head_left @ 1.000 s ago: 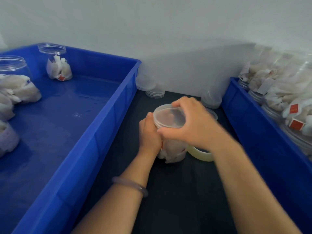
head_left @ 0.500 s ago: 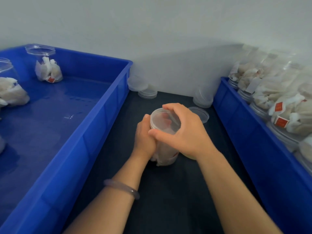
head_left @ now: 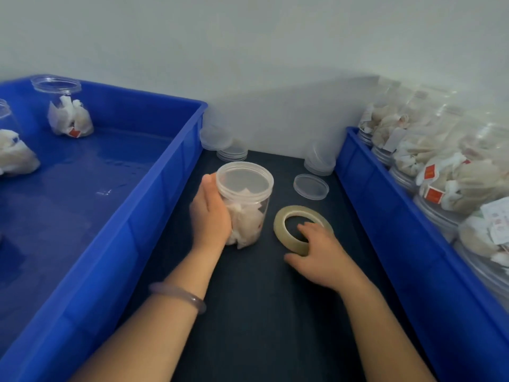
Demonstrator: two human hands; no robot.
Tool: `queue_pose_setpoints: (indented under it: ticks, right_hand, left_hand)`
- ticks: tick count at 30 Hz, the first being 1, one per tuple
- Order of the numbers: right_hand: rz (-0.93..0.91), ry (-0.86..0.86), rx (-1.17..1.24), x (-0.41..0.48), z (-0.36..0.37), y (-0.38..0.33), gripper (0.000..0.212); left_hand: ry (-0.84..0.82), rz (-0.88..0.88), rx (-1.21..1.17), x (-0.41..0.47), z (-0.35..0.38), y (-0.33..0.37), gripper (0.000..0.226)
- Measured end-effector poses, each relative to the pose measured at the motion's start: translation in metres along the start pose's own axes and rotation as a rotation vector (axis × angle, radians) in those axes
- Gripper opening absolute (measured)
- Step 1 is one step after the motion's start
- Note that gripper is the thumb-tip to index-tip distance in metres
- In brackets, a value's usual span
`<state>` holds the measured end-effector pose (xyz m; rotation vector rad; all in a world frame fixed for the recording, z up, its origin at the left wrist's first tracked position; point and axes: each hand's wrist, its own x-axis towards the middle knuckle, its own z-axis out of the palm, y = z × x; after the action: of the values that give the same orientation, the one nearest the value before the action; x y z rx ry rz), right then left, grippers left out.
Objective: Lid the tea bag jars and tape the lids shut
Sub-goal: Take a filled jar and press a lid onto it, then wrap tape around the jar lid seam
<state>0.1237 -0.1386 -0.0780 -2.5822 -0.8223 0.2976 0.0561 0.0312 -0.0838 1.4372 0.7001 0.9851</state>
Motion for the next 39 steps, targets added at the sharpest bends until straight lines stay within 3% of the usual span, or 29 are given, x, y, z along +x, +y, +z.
queue_pose_setpoints:
  ticks: [2,4,6,9,12,15,20,27,33,35,39]
  right_hand:
    - [0.014,-0.034,-0.138,-0.002,0.008,0.008,0.041]
    - [-0.028,0.049,-0.133,-0.004,0.011,0.005,0.026]
    - [-0.103,0.079,-0.073,-0.007,0.011,0.003,0.023]
    - [-0.166,0.045,0.267,-0.019,0.007,-0.004,0.018]
    - [-0.245,0.011,0.576,-0.028,0.004,-0.009,0.018]
    - [-0.262,0.01,0.693,-0.029,0.005,-0.008,0.025]
    - [-0.286,0.058,0.662,-0.025,0.015,-0.011,0.028]
    - [-0.311,0.088,0.667,-0.024,0.021,-0.013,0.031]
    - [-0.429,-0.001,0.784,-0.033,0.008,-0.008,0.031]
    - [-0.4,0.039,0.82,-0.034,0.008,-0.007,0.037]
    - [-0.402,0.167,0.726,-0.033,0.015,-0.009,0.052]
  left_hand:
    - [0.086,0.176,0.115,-0.005,-0.008,0.001,0.03]
    - [0.137,0.477,0.167,-0.018,-0.019,0.001,0.018]
    - [-0.094,0.622,0.205,-0.037,-0.024,0.0,0.009]
    - [-0.484,0.469,0.299,-0.06,-0.023,-0.001,0.029]
    - [-0.602,0.375,0.283,-0.064,-0.021,-0.003,0.047]
    - [-0.596,0.416,0.24,-0.06,-0.022,-0.002,0.046]
    - [-0.4,0.385,0.224,-0.059,-0.022,-0.003,0.029]
    - [-0.41,0.296,0.161,-0.06,-0.025,-0.004,0.015]
    - [-0.77,0.035,-0.082,-0.062,-0.027,0.001,0.053]
    - [-0.737,-0.01,-0.134,-0.063,-0.028,0.002,0.059]
    - [-0.616,0.028,-0.004,-0.064,-0.023,0.006,0.065]
